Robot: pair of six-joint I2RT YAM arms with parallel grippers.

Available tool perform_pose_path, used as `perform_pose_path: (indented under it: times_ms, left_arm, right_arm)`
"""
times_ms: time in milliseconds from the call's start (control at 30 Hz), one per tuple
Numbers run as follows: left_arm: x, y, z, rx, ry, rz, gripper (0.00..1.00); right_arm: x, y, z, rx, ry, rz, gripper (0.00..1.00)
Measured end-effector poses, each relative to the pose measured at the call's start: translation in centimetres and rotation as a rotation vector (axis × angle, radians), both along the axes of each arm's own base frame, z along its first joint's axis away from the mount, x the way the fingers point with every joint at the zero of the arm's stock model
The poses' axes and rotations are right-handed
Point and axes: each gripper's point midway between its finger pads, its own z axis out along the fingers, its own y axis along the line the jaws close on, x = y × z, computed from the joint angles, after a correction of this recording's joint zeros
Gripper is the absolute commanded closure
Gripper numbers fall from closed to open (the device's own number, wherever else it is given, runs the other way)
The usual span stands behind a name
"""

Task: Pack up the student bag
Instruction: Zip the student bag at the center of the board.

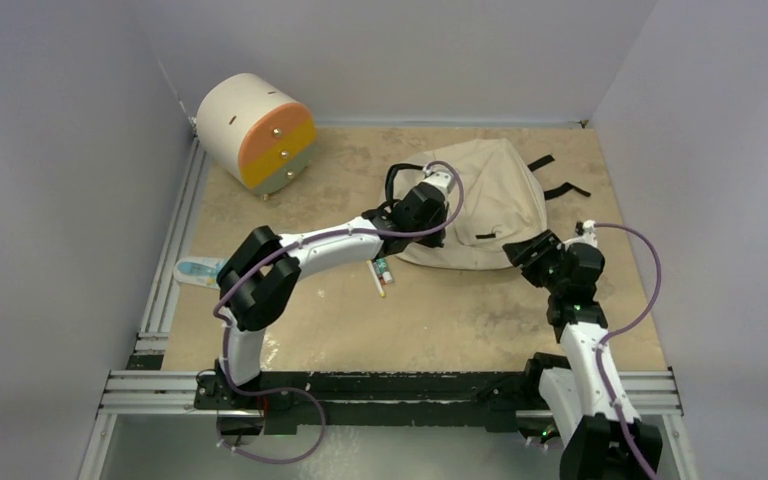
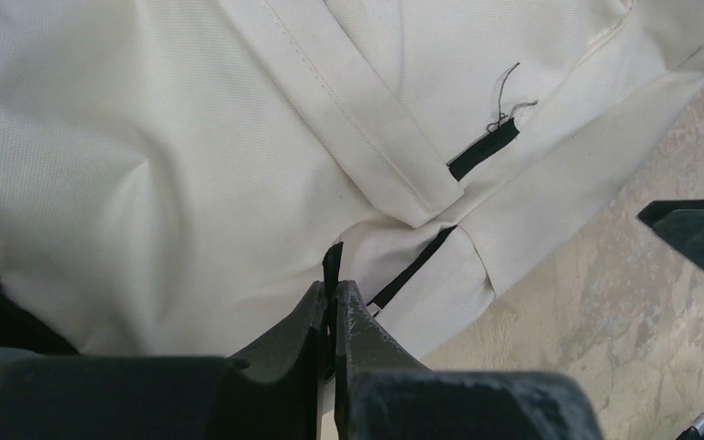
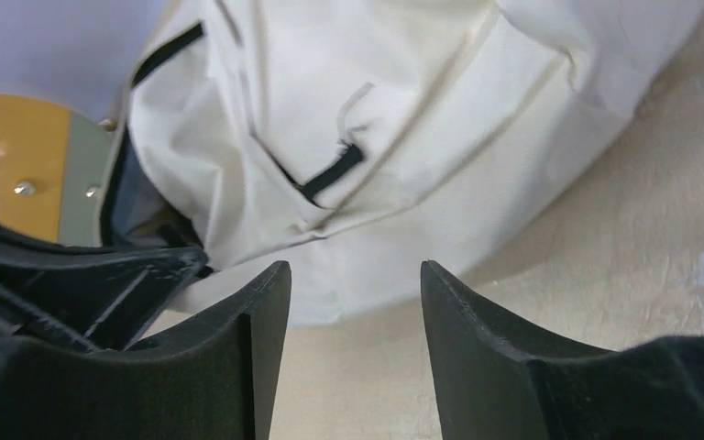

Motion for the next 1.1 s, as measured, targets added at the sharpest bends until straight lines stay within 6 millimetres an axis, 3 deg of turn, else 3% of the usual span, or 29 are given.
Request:
perform_pose_path:
  times_ms: [233, 367, 433, 500, 600, 667, 900, 1100]
  left_arm:
    - [0.1, 1.0, 1.4, -0.039, 0.025, 0.018, 1.00]
    - [0.9, 2.6, 2.3, -0.058, 0.029, 0.047, 1.00]
    - [1.3, 3.4, 2.5, -0.064, 0.033, 0.064, 1.00]
    - [1.5, 4.0, 2.7, -0.072, 0.039, 0.075, 1.00]
    - [1.6, 4.7, 2.7, -0.079, 0.050, 0.079, 1.00]
    - [1.6, 5.1, 2.5, -0.082, 0.060, 0.078, 1.00]
    - [1.5, 6.6, 2.1, -0.094, 0.093, 0.084, 1.00]
    - [2.0, 8.0, 2.9, -0.125, 0.099, 0.110, 1.00]
  right_arm:
    - [0.6, 0.5, 6.4, -0.101, -0.197, 0.097, 0.51]
    - [1.9, 2.3, 8.0, -0.100, -0.259, 0.198, 0.48]
    - [2.5, 4.5, 8.0, -0.115, -0.266, 0.281, 0.42]
    - [2.8, 8.1, 8.0, -0.149, -0.279, 0.398, 0.32]
    - [2.7, 12.9, 9.0, -0.208, -0.359, 0.572, 0.30]
    - [2.9, 14.7, 9.5, -0.255, -0.425, 0.646, 0.31]
    - [3.9, 16.1, 7.9, -0.473, -0.545, 0.792, 0.40]
    - [3.5, 17.3, 5.8, -0.685, -0.636, 0.966, 0.36]
